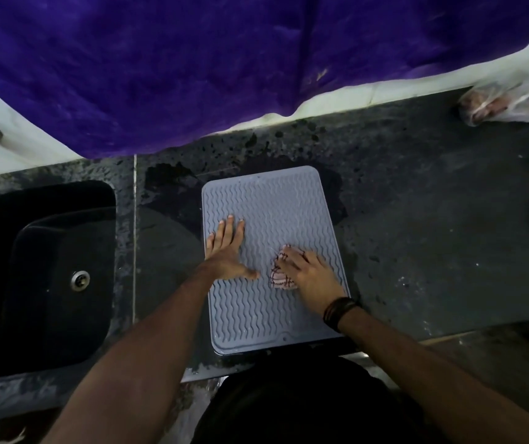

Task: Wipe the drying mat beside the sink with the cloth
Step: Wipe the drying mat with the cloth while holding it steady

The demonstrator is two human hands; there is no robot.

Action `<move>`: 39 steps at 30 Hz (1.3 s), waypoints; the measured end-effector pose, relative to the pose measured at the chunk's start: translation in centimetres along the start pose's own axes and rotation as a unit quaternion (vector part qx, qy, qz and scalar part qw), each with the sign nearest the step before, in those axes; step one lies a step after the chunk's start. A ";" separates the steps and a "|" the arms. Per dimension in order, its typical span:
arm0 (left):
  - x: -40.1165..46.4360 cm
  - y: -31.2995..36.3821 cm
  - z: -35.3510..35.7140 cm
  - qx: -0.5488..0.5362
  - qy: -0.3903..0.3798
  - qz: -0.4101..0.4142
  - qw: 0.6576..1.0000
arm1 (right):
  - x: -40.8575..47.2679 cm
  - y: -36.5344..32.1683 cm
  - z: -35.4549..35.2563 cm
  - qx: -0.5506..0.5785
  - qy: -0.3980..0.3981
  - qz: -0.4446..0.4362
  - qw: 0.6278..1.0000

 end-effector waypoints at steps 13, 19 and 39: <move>0.9 -0.3 1.1 0.004 0.039 -0.025 0.999 | 12.0 -0.7 -2.0 -0.007 -0.015 0.016 1.000; 0.8 -0.3 1.7 -0.023 0.115 -0.018 0.993 | 6.1 1.0 0.1 -0.007 -0.021 -0.021 1.000; 0.7 -0.2 1.6 -0.016 0.139 -0.028 0.990 | 21.4 -1.6 -4.4 -0.053 -0.011 -0.039 0.998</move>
Point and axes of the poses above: each hand's wrist, its own x-axis towards the middle knuckle, its own z-axis out of the palm, y = z × x, the point moved 3 cm from there along x, towards the middle knuckle, and after that the axes turned 8 degrees about x, right-handed, at the moved point
